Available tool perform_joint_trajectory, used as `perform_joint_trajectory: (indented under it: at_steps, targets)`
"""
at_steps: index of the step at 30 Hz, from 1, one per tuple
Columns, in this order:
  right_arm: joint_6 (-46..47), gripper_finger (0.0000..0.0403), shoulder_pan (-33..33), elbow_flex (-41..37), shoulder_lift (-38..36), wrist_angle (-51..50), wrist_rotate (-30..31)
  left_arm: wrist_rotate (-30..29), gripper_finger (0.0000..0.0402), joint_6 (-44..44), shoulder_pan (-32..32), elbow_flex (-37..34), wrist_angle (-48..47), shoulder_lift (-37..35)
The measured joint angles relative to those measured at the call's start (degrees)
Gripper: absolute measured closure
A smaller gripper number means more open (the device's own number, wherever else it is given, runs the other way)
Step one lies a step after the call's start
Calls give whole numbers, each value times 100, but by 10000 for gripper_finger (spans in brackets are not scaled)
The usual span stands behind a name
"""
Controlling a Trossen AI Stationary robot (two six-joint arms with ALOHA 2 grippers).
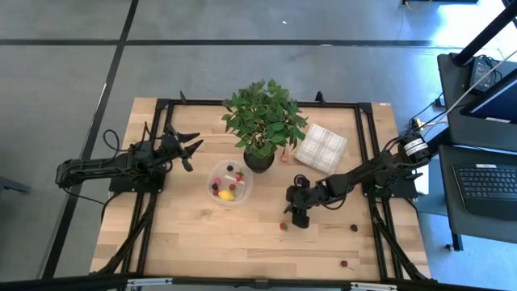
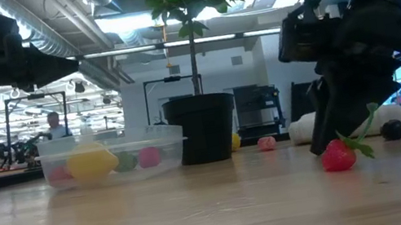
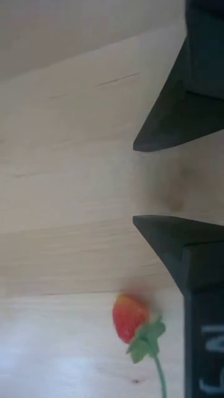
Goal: Pick and placing Produce into tupperware
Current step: Put the red strawberry into the transparent bin
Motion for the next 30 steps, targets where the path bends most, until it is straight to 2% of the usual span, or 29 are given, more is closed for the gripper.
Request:
perform_joint_trajectory:
  at_steps: [8, 15, 24, 28, 30]
  targets:
    - [325, 221, -52, 2, -2, 122, -463, 0, 276, -15, -1, 0, 0, 0]
    - [407, 221, -29, -9, 15, 762, -992, 0, 276, -20, 1, 0, 1, 0]
    - [227, 221, -21, 99, 15, 815, -940, 0, 276, -9, -1, 0, 2, 0]
    - [-415, 221, 83, 539, 15, 619, -876, 0, 276, -5, -1, 0, 0, 0]
    - [-751, 221, 167, 845, 15, 190, -759, 0, 276, 27, -1, 0, 0, 0]
